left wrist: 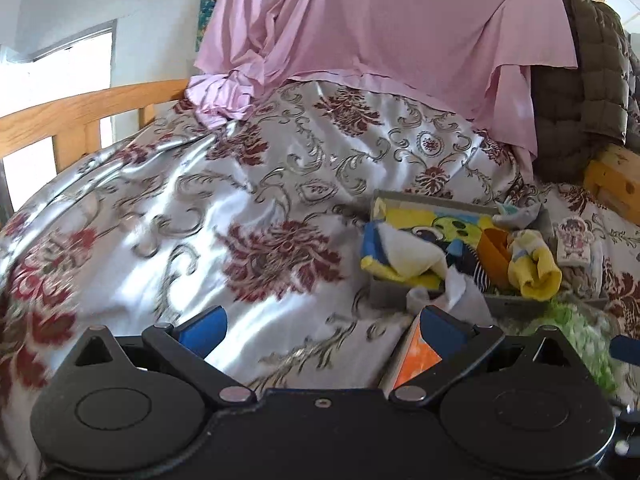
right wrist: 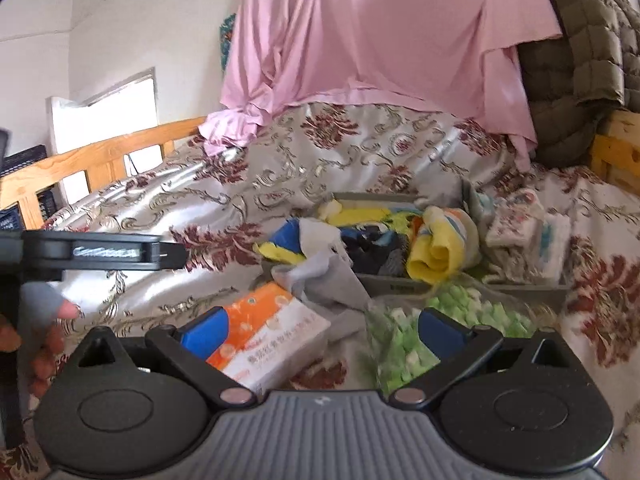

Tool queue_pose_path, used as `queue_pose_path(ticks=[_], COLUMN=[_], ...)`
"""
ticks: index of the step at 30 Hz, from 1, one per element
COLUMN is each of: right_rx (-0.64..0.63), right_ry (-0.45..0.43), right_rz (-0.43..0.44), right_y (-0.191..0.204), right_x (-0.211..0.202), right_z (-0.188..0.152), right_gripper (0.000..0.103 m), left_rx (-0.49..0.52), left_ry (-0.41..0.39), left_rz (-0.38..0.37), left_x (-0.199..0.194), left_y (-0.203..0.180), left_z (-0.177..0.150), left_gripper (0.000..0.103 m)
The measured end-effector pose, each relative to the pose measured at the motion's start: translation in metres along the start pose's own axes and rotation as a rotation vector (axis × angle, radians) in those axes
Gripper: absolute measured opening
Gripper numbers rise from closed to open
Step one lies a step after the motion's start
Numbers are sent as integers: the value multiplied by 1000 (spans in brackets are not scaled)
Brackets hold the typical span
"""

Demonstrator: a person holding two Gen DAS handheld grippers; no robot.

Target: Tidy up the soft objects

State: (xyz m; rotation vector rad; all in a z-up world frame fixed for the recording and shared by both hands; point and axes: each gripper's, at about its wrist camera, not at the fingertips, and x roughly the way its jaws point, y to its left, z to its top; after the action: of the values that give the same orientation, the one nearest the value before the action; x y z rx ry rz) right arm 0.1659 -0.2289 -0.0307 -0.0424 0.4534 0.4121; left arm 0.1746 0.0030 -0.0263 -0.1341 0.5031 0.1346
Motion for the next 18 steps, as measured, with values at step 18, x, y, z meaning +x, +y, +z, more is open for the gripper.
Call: queue_pose_path(ticks=[18], right_rx=[59], right_ry=[156], right_rz=[115], right_y=[4], right_x=[103], right_z=[31], right_gripper=[103], left_rx=[120], left_ry=[47], left_rz=[-293], left_x=[140], left_y=[-35], left_z=[73], left_gripper=[102])
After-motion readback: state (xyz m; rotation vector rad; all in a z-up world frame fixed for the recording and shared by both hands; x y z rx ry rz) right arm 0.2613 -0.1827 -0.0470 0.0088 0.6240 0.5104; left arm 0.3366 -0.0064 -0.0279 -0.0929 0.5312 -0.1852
